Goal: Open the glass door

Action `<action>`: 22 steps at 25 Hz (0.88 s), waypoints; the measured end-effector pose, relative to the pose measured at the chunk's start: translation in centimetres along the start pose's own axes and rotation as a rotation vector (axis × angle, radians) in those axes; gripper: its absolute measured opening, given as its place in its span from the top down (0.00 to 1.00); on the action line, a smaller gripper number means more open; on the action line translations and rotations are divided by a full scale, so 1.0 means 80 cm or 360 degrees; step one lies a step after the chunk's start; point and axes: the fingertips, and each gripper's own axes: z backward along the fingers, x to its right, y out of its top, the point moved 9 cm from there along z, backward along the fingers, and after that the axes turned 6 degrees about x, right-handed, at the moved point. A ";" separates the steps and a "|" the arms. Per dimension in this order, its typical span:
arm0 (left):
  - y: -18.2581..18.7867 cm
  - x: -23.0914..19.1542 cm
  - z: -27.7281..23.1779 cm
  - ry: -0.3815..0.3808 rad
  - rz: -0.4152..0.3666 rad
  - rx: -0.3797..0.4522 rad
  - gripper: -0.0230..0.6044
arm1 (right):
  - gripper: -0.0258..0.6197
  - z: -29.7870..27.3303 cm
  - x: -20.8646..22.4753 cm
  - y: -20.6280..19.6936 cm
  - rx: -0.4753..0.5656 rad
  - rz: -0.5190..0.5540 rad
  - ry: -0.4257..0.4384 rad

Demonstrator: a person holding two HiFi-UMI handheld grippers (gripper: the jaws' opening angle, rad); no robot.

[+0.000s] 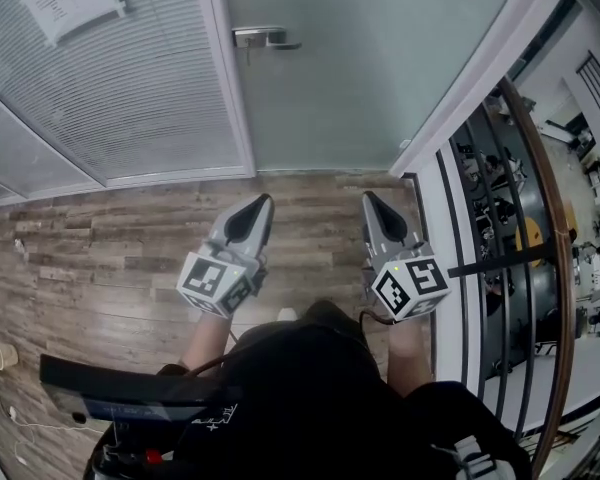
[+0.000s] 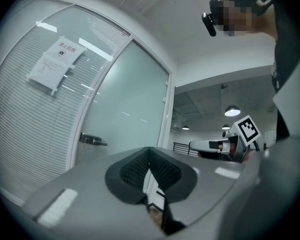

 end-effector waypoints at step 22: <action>-0.001 -0.015 -0.079 0.0024 -0.0031 -0.0003 0.96 | 0.96 -0.057 0.060 0.011 0.0004 0.0001 0.0089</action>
